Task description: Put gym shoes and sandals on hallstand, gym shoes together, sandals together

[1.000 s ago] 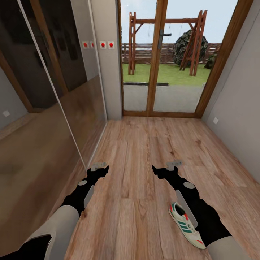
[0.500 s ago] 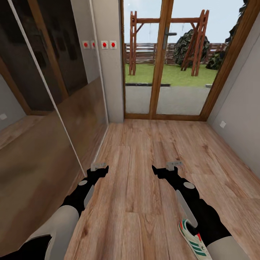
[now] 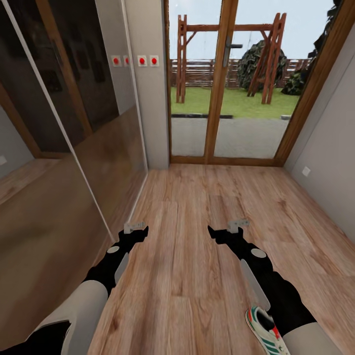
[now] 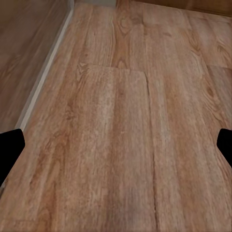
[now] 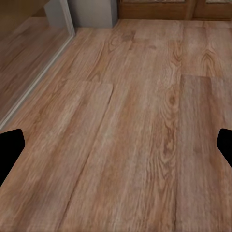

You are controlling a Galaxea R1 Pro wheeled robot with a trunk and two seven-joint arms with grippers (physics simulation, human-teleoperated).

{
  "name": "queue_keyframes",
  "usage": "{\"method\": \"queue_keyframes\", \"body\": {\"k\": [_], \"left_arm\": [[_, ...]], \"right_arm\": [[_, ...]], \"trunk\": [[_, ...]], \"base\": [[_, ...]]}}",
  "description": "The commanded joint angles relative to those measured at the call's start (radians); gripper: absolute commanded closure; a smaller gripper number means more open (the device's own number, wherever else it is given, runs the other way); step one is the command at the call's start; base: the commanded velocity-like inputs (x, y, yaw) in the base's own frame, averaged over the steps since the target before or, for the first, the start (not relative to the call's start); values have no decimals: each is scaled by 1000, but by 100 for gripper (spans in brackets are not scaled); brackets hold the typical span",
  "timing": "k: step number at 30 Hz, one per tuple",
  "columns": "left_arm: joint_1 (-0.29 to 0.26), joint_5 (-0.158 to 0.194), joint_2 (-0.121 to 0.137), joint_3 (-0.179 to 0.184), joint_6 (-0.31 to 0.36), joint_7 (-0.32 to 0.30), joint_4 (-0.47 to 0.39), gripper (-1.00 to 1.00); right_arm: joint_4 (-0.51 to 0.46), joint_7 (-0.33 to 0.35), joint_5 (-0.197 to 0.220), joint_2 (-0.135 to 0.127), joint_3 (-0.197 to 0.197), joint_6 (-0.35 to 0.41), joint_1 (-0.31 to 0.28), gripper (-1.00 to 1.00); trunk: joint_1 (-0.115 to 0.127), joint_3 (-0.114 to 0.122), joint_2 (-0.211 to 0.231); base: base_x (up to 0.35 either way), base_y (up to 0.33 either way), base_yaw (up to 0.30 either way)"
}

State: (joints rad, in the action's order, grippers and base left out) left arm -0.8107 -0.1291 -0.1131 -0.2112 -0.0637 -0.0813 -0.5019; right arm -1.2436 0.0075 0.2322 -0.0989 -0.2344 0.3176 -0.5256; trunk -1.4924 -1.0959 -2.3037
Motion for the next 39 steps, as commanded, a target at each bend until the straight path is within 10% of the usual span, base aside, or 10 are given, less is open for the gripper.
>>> {"method": "queue_keyframes", "body": {"k": [1, 39], "left_arm": [[-1, -11, -2, -8, -2, -6, 0, -100], [-2, -11, -2, -9, -2, -3, 0, -100]], "right_arm": [[-2, 0, 4, -1, -1, 5, -1, -100], [-1, 0, 4, -1, -1, 5, -1, -100]], "trunk": [[0, -1, 0], [0, -1, 0]], "base": [[269, 0, 0], [220, 24, 0]]}}
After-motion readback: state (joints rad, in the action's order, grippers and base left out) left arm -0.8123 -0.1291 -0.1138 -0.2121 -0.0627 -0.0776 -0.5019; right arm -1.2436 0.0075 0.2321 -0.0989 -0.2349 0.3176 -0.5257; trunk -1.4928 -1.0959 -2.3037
